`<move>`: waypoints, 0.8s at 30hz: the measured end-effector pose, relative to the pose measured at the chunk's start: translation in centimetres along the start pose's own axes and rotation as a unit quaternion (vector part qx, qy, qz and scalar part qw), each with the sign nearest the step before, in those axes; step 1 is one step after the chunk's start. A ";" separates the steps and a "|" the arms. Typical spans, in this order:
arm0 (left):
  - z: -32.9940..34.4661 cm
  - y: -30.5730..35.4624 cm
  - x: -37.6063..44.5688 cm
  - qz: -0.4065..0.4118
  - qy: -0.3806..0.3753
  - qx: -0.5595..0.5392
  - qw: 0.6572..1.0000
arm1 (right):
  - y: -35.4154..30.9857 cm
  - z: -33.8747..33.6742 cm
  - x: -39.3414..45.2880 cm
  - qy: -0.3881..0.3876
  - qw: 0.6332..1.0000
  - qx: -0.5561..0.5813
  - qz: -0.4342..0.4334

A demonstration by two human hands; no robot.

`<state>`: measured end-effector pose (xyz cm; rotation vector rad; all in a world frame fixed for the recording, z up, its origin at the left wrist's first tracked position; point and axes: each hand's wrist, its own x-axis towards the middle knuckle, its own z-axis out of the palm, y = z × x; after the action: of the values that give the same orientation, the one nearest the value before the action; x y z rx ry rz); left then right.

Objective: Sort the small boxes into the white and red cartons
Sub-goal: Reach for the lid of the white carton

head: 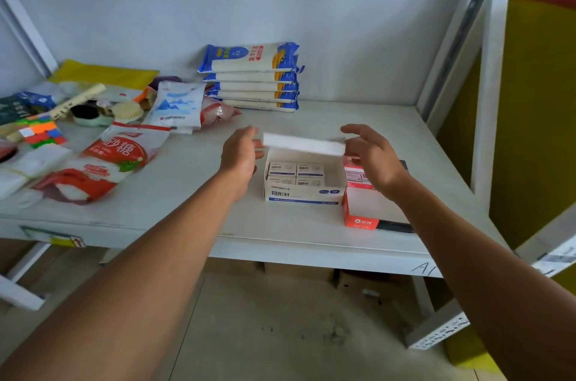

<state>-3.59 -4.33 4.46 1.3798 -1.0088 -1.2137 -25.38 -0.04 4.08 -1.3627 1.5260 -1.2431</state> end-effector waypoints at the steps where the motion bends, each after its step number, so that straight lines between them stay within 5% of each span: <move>1: -0.1 -0.1 -0.2 0.000 -0.005 0.006 1.000 | 0.0 -0.3 -0.3 -0.029 1.000 0.000 -0.009; 5: -0.7 -1.1 -1.0 0.113 -0.039 0.146 0.982 | 0.3 -0.9 -1.3 -0.104 0.990 -0.092 -0.034; 11: -1.1 -3.8 -1.8 0.332 -0.017 0.377 0.864 | 0.6 -0.2 -1.7 -0.083 0.968 -0.231 -0.056; 16: -1.1 -4.7 -2.7 0.370 0.003 0.496 0.786 | 0.6 0.0 -1.9 -0.093 0.962 -0.248 -0.070; 24: -0.5 -6.4 -3.2 0.401 0.036 0.480 0.779 | 0.5 -0.1 -2.3 -0.104 0.953 -0.275 -0.078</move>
<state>-3.71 -0.14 -1.32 1.3976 -2.0310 0.0795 -25.25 2.23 3.49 -1.9351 1.7054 -0.7460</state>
